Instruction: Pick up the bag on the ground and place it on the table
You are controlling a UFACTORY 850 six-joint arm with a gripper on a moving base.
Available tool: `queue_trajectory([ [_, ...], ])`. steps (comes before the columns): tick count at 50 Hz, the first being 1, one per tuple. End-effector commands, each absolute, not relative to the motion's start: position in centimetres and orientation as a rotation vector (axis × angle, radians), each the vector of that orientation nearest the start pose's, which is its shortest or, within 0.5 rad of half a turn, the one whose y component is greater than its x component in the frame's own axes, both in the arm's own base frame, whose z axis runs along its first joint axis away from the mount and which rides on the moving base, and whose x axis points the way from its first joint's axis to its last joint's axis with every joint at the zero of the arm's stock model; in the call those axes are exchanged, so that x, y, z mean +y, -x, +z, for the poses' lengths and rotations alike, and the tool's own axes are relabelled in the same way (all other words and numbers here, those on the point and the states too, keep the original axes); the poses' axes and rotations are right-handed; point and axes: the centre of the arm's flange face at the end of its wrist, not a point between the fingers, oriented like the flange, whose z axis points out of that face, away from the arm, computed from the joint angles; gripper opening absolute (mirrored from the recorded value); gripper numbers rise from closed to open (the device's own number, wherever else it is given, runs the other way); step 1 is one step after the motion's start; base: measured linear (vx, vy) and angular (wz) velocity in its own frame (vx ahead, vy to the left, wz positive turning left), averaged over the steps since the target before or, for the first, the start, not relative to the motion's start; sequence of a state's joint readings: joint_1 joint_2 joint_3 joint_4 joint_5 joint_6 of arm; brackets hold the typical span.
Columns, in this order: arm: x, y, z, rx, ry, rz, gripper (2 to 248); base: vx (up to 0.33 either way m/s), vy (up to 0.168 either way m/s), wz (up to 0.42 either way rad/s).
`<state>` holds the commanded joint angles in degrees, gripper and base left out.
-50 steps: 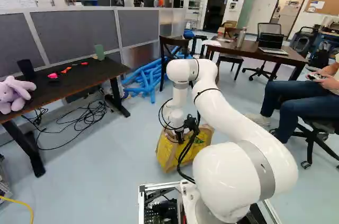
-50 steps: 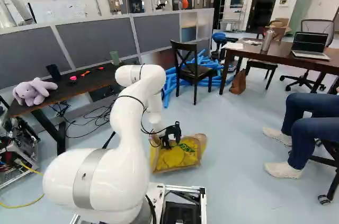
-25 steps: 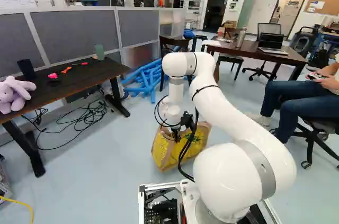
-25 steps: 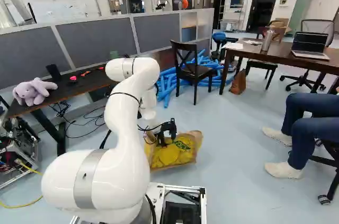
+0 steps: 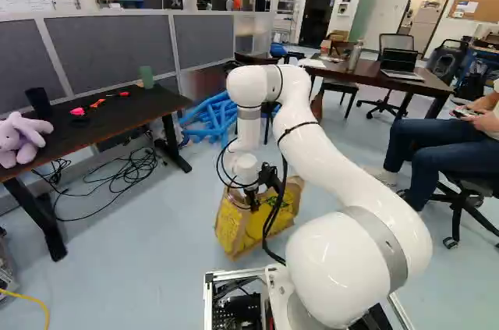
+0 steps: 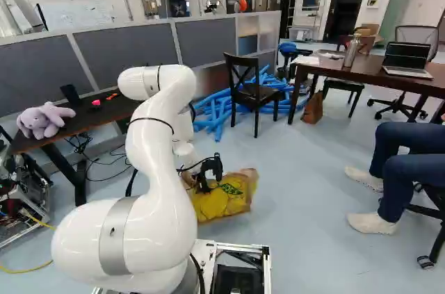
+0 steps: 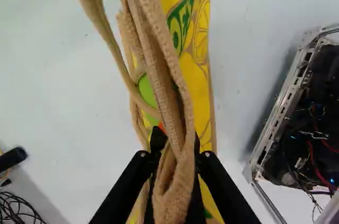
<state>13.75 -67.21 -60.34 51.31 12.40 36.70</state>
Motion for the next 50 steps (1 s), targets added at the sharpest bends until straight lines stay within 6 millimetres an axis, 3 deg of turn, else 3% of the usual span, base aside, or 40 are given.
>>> queue_trajectory([
  [17, 10.6, -41.8, 1.1, 1.889, 2.643, -0.204, 35, 0.0, 0.0, 0.0],
  [50, 9.0, -37.0, 6.0, 1.865, 2.69, -0.166, 35, 0.0, 0.0, 0.0],
])
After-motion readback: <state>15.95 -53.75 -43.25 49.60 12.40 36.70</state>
